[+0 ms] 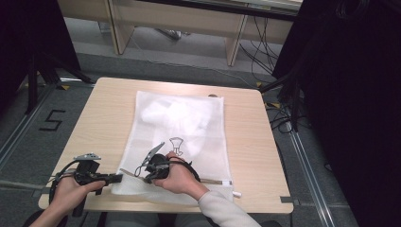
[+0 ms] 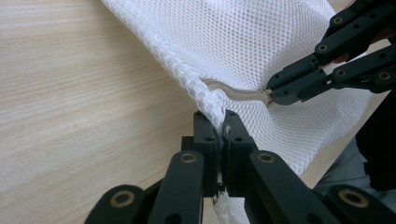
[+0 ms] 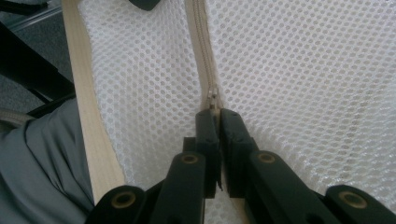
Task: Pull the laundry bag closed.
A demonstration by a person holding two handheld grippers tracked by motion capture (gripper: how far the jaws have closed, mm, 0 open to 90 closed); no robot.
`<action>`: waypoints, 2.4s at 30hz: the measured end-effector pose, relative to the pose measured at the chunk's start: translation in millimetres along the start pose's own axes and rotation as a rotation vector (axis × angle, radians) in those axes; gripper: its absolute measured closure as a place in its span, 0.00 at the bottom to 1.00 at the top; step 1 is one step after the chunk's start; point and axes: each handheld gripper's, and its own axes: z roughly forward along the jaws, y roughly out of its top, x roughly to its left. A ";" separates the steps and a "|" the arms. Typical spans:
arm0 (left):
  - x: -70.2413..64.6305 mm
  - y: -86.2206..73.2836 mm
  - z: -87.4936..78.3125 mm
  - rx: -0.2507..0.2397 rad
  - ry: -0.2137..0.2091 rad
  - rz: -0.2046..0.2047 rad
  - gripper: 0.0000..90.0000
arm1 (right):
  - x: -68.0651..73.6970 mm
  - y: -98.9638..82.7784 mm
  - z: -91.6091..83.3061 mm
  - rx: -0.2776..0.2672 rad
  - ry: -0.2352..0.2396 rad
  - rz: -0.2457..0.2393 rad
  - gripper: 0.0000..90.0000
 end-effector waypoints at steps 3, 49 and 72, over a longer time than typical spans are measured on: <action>0.2 0.0 0.0 -0.001 0.000 0.000 0.96 | -0.2 -0.9 -3.2 0.003 -0.011 0.011 0.97; -0.1 0.0 0.4 0.009 0.018 0.010 0.96 | -8.4 -15.7 -22.1 0.044 -0.003 0.034 0.98; -0.6 -0.1 0.7 0.009 0.018 0.012 0.96 | -12.3 -22.7 -31.3 0.055 -0.013 0.061 0.98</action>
